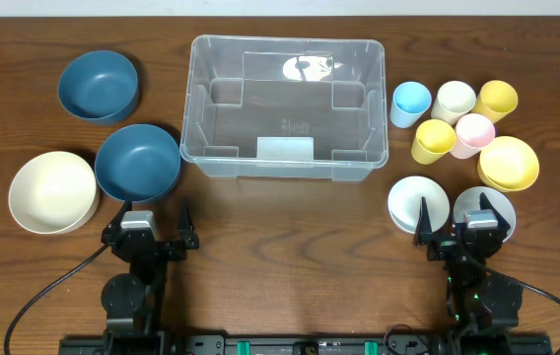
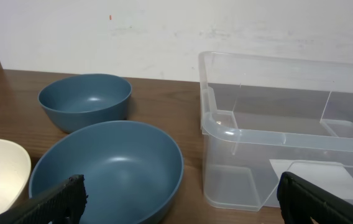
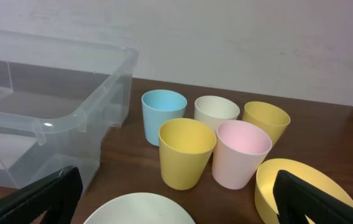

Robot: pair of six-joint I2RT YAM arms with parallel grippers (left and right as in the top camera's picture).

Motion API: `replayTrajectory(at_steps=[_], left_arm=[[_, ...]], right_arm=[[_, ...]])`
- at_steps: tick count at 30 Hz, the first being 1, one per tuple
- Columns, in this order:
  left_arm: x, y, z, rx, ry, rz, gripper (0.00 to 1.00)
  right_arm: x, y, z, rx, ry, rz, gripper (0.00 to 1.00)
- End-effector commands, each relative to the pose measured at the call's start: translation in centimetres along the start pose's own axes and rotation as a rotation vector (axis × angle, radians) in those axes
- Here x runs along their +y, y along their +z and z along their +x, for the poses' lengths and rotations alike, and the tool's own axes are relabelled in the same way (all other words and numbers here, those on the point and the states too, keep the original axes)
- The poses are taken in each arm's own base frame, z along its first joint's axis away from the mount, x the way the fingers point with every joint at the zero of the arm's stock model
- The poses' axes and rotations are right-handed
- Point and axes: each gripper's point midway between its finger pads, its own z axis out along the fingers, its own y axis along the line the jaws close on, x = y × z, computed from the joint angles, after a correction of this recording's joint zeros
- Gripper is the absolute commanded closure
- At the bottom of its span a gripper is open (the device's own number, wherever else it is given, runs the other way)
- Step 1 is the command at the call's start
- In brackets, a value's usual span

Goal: Pack container
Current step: 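Move the right gripper over the small white bowl at right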

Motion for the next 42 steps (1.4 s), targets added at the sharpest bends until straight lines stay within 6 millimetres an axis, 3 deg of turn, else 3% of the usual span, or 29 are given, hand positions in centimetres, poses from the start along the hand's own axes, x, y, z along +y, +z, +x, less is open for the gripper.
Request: replayTrajectory(at_steps=[1,29,34,38,42], left_arm=[[0.2,0.1,1.5,0.046,0.016,-0.003,0.02],[0.2,0.1,1.5,0.046,0.016,-0.003,0.02],[0.1,0.1,1.5,0.046,0.016,-0.003,0.02],[0.1,0.1,1.5,0.046,0.016,-0.003,0.02],[0.1,0.1,1.5,0.046,0.016,-0.003,0.02]], right_arm=[[0.0,0.0,0.0,0.0,-0.002,0.0,0.01],[0.0,0.0,-0.1,-0.004,-0.002,0.0,0.01],[0.1,-0.1,-1.4,-0.06,0.006,-0.006,0.01],[2.9,-0.9,-5.4,-0.21,0.106,-0.185,0.01],[2.9,-1.8,-8.0,-0.212,0.124,-0.199,0.01]])
